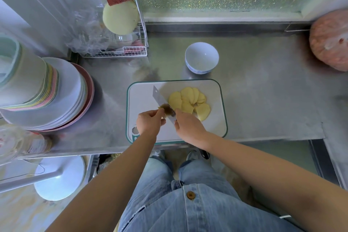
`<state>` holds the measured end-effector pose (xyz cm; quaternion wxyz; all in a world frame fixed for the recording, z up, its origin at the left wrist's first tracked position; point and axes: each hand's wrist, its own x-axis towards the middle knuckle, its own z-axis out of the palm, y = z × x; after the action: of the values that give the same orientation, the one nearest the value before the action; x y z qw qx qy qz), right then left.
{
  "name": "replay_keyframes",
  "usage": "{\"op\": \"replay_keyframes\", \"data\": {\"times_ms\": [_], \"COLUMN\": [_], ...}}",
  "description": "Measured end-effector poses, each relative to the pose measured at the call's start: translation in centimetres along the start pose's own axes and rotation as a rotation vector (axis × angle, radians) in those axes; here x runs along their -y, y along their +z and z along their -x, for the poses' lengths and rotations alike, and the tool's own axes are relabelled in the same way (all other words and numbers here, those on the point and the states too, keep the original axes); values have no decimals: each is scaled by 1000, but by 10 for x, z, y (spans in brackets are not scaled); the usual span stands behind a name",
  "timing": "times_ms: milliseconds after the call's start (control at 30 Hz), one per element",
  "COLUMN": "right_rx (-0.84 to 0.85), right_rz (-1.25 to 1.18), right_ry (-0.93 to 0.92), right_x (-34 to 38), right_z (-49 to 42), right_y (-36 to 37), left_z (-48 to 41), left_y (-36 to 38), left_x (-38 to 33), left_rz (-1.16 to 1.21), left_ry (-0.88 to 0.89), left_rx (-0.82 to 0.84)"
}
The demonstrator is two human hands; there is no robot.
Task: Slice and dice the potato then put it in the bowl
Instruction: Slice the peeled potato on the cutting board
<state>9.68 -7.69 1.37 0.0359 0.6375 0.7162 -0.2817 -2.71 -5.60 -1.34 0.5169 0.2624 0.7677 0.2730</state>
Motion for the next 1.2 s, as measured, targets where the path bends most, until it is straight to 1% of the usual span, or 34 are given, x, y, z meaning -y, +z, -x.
{"op": "replay_keyframes", "data": {"times_ms": [167, 267, 400, 567, 733, 967, 1200], "right_rx": [-29, -4, 25, 54, 98, 72, -14], "right_rz": [-60, -32, -46, -71, -38, -109, -185], "right_ry": [18, -1, 26, 49, 35, 98, 41], "right_x": [2, 3, 3, 3, -4, -11, -3], "right_z": [1, 7, 13, 10, 4, 0, -6], "right_y": [-18, -24, -24, -18, -8, 9, -19], "left_z": [-1, 3, 4, 4, 1, -1, 2], "left_y": [4, 6, 8, 9, 8, 7, 4], "left_x": [-2, -2, -1, 1, 0, 3, 4], "left_rz": [140, 166, 209, 213, 193, 201, 226], "left_ry": [-43, -50, -81, -88, -71, -55, -87], "left_rx": [43, 31, 21, 21, 49, 62, 55]}}
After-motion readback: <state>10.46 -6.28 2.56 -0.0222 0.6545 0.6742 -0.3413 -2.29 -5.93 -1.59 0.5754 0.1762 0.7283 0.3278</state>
